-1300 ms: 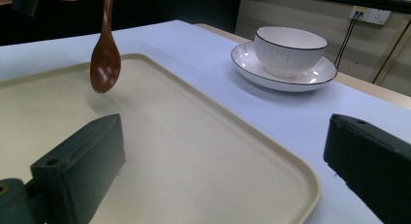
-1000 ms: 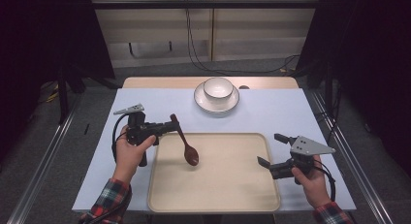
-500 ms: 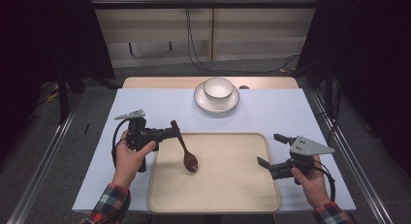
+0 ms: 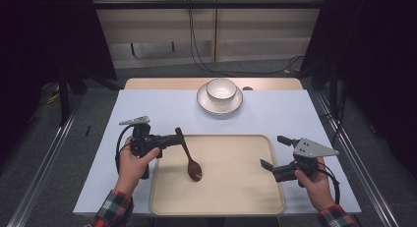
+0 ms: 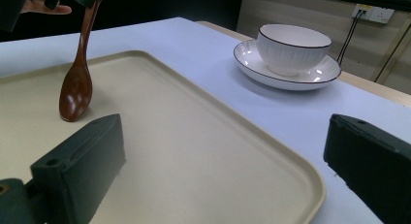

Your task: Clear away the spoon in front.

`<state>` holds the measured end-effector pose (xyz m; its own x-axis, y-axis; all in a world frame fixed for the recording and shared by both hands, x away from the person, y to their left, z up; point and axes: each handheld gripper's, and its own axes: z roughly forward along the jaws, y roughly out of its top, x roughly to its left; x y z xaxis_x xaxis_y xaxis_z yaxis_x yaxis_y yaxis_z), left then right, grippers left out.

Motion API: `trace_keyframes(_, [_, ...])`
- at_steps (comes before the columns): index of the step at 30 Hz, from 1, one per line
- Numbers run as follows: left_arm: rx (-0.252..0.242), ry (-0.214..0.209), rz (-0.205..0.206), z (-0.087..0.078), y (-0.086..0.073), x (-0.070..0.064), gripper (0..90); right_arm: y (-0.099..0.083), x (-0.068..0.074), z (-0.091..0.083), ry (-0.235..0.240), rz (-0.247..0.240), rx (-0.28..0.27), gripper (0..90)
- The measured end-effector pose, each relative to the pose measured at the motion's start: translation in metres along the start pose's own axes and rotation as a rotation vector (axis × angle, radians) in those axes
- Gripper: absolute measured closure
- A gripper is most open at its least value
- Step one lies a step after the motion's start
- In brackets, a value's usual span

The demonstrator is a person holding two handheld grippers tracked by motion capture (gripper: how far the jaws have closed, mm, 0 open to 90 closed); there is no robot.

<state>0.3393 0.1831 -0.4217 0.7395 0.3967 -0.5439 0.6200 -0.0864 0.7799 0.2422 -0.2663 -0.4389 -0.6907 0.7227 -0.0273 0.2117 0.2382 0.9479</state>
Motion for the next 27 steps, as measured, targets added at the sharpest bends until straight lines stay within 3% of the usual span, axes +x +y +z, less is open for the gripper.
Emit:
trace_keyframes(7, [0.003, 0.010, -0.018, 0.003, -0.006, 0.000, 82.6, 0.000, 0.001, 0.000, -0.002, -0.001, 0.007, 0.8])
trace_keyframes(11, [0.032, 0.018, 0.004, 0.006, -0.008, -0.001, 81.2, 0.000, 0.003, 0.002, 0.000, -0.004, 0.006, 0.8])
trace_keyframes(27, [0.070, 0.051, 0.037, 0.019, -0.014, -0.002, 76.0, 0.002, 0.005, 0.003, 0.008, -0.012, 0.004, 0.8])
